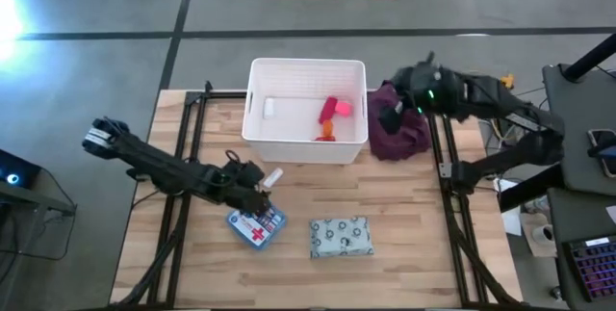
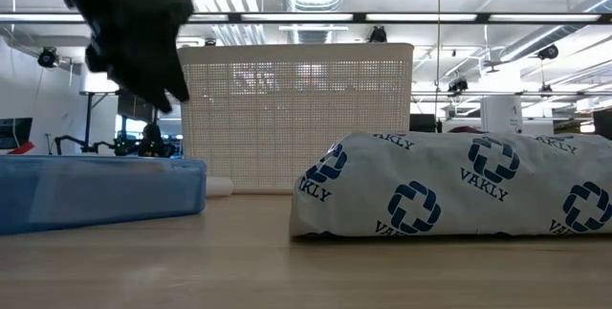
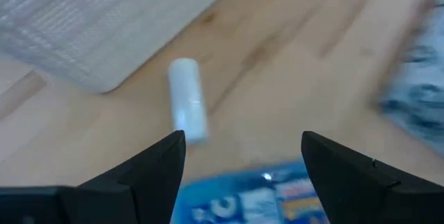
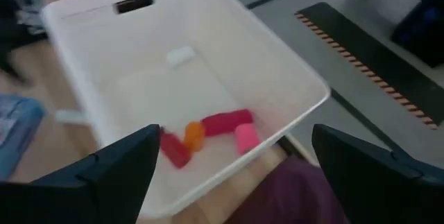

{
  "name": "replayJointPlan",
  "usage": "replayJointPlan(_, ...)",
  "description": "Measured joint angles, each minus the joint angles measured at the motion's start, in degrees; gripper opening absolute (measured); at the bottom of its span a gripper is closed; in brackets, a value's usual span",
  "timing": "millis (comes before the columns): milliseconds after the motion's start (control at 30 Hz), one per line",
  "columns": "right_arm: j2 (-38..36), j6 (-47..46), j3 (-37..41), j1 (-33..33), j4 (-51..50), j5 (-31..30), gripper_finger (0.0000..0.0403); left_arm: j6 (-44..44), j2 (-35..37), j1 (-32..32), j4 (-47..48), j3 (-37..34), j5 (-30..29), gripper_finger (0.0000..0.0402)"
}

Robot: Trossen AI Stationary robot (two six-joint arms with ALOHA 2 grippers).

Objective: Pick & place medical supplies in basket/bin
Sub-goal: Put the rolled gauze into the white bin

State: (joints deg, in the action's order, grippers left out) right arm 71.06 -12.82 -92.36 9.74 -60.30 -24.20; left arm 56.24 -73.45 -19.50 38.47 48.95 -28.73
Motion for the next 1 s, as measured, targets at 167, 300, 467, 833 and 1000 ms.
replayJointPlan(167,-5.6,-3.6,7.9,-3.2,0.4,-4.3,0.0366,1.4,-0.2,1.8,-3.2,-4.6,-0.4,0.0270)
replayJointPlan(300,-8.9,-5.6,13.5,-3.6,1.1,-7.2,0.0366,-5.5,-0.9,3.4,-13.9,-9.2,-0.4,0.0270)
replayJointPlan(467,-11.5,-6.7,20.1,-3.6,4.3,-7.4,0.0366,-6.4,-3.3,7.8,-20.0,-12.6,-0.4,0.0270)
replayJointPlan(833,-14.3,-7.3,27.5,-3.6,9.0,-7.5,0.0366,-10.3,-14.5,14.7,-24.5,-10.5,11.4,0.0270)
replayJointPlan(1000,-14.5,-8.2,28.3,-3.6,9.1,-7.3,0.0366,-9.5,-17.3,14.5,-19.8,-7.3,11.2,0.0244)
